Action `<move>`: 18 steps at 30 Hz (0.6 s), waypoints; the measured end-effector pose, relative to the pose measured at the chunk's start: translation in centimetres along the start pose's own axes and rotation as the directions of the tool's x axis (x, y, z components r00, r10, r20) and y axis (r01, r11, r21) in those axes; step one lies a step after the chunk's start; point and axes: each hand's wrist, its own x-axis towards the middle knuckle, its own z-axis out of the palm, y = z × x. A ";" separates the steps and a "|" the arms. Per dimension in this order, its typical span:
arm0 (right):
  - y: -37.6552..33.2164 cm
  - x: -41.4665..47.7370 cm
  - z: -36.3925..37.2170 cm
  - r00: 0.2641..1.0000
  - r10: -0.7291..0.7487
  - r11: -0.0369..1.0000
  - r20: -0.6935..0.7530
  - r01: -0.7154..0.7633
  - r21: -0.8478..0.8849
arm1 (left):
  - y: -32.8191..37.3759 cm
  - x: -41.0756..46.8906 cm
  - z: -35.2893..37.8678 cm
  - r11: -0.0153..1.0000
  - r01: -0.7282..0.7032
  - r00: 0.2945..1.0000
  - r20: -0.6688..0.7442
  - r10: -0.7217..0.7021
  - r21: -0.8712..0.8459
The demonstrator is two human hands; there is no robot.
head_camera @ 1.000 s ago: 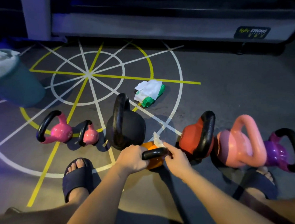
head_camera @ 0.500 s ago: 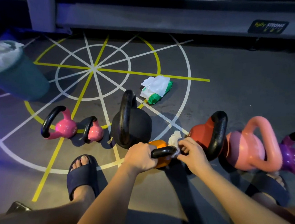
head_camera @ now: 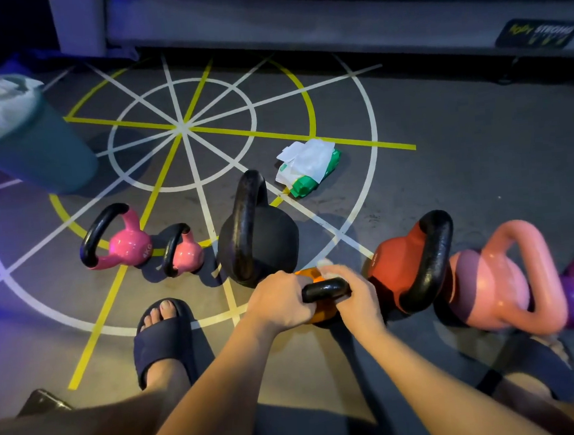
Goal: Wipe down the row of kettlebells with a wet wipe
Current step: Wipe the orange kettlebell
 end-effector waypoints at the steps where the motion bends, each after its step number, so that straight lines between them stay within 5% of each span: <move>1: 0.4 0.1 0.4 0.998 0.041 0.999 -0.053 -0.040 0.028 | -0.1 0.0 0.1 1.000 0.004 1.000 -0.006 -0.004 0.010; 9: 1.5 2.3 0.5 0.973 0.228 0.963 -0.027 -0.221 0.153 | 1.3 1.5 -0.9 0.997 -0.039 0.999 -0.022 0.041 0.066; 14: -1.8 1.9 -1.4 0.999 -0.019 0.972 0.038 0.027 -0.232 | 1.2 3.2 -1.9 0.993 -0.086 0.996 0.039 0.083 0.084; 18: -2.1 2.0 -2.3 0.977 -0.011 0.921 0.213 0.093 -0.378 | 1.0 3.3 -1.8 0.998 -0.040 0.998 0.040 0.038 0.055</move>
